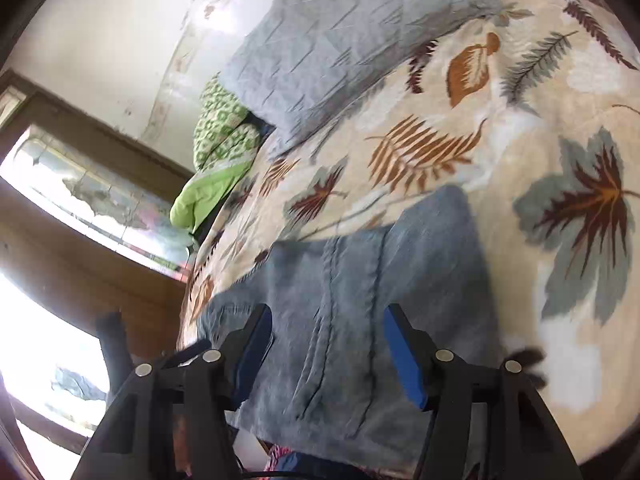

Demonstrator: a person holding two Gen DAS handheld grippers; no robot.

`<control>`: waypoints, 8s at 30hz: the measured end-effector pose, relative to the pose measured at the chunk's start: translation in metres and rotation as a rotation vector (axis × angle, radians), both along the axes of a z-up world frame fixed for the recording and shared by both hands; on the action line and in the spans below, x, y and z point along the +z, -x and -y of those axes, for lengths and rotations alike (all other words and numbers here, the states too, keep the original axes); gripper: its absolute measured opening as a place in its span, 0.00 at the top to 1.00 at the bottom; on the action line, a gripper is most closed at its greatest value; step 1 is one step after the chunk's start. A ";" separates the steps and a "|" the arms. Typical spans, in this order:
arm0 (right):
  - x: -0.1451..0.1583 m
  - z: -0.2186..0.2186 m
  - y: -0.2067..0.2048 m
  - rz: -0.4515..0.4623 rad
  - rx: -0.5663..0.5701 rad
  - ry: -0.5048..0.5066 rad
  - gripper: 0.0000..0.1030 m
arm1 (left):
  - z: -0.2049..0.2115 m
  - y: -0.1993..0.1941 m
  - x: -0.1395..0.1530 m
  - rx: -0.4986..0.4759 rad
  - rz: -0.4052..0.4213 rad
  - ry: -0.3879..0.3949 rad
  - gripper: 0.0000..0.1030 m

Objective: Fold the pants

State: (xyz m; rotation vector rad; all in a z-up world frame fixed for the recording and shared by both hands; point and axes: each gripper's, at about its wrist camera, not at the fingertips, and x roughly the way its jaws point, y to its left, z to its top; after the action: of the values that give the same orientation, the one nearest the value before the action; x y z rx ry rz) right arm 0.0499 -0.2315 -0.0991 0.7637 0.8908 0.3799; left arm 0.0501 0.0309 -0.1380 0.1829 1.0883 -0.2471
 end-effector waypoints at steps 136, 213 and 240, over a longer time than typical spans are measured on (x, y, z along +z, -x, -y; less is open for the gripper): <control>0.014 0.065 -0.003 0.159 -0.108 -0.003 0.55 | 0.076 0.053 0.076 -0.181 0.180 0.300 0.87; -0.030 0.005 0.041 -0.103 0.231 -0.012 0.50 | 0.021 0.032 -0.032 -0.226 -0.036 0.099 0.22; -0.015 -0.004 0.024 0.052 0.140 -0.120 0.49 | 0.013 -0.039 -0.027 -0.065 -0.030 0.005 0.21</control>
State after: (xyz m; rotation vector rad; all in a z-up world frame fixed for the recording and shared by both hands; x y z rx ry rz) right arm 0.0261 -0.2272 -0.1139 0.7998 0.8805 0.5785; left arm 0.0891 0.0183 -0.1648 0.2113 1.1128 -0.3115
